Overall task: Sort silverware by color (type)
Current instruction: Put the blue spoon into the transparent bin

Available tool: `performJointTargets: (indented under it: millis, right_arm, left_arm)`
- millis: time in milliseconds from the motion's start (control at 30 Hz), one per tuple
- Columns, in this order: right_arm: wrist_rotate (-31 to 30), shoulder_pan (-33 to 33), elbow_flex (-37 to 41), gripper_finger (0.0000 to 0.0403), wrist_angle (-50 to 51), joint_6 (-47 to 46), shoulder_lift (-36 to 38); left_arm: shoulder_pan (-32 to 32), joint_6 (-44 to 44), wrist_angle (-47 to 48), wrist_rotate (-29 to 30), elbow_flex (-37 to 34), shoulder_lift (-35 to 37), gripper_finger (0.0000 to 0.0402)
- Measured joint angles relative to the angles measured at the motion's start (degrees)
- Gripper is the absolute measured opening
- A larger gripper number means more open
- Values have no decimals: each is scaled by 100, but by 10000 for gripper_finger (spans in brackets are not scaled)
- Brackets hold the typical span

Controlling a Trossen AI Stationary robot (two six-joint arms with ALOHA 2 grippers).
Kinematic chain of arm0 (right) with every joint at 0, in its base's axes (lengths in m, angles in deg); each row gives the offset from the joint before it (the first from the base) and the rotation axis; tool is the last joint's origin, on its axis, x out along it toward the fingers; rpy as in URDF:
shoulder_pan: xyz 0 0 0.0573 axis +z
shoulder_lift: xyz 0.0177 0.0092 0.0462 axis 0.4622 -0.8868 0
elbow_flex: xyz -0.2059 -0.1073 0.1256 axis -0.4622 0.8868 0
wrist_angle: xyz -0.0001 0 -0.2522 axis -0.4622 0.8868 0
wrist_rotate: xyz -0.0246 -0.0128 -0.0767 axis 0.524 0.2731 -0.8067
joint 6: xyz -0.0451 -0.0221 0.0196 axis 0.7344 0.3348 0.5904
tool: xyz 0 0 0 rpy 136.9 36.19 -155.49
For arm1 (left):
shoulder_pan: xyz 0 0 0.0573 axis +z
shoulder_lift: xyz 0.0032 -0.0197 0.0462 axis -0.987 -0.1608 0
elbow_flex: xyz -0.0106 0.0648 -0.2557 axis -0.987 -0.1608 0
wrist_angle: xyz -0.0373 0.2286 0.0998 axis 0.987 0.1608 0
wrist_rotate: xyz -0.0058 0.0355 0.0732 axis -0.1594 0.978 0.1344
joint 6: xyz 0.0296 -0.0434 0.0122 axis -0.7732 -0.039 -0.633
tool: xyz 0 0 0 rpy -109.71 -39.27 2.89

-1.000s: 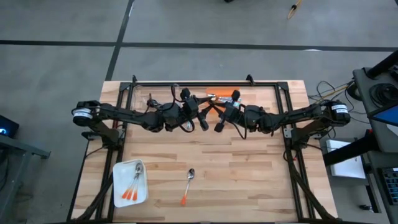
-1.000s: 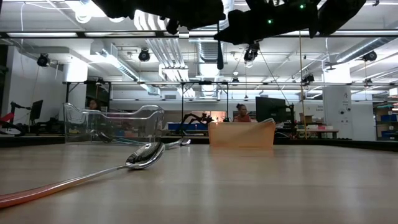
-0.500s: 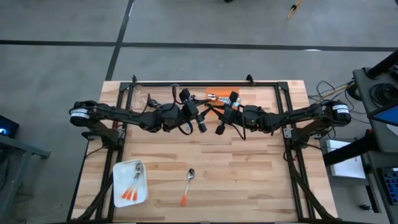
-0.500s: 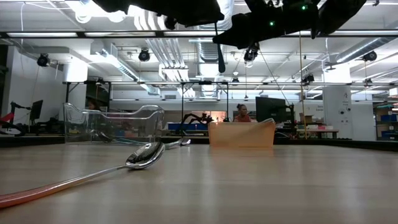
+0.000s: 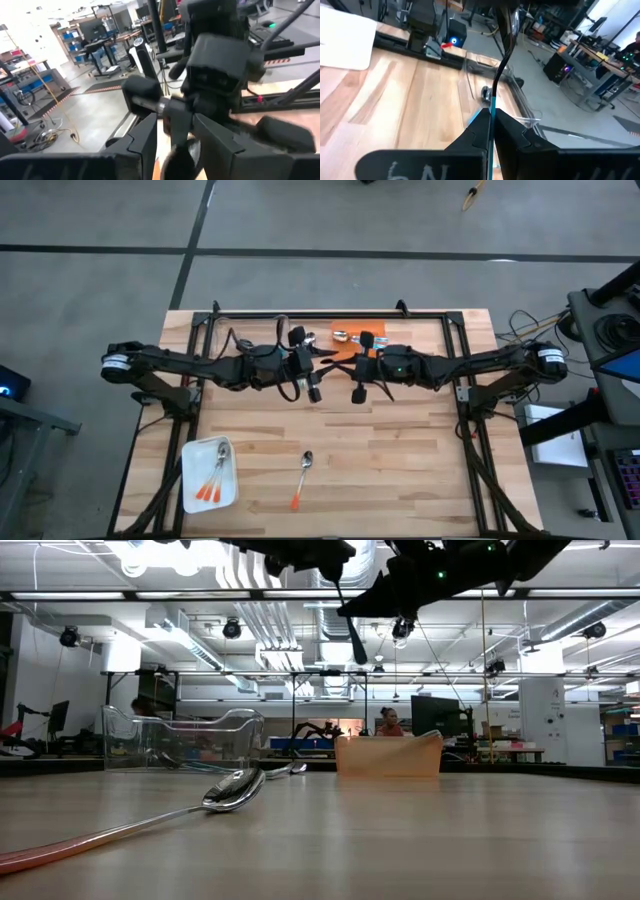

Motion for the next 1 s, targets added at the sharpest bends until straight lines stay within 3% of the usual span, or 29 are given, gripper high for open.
performJointTargets:
  millis: [167, 433, 600, 1000]
  right_arm:
    - [-25, -4, 3, 8, 19, -32, 10]
    - [-109, -13, 8, 9, 37, -73, 11]
    - [-225, -13, -44, 25, -3, -144, 11]
    - [-265, -15, -83, 118, -162, -131, 14]
  left_arm:
    - [0, 86, 37, 5, 0, 13, 98]
    - [-4, 162, 70, 194, 0, 15, 10]
    - [-73, 291, 37, 860, 0, 15, 4]
    - [-96, 1376, -70, 1197, 0, 15, 2]
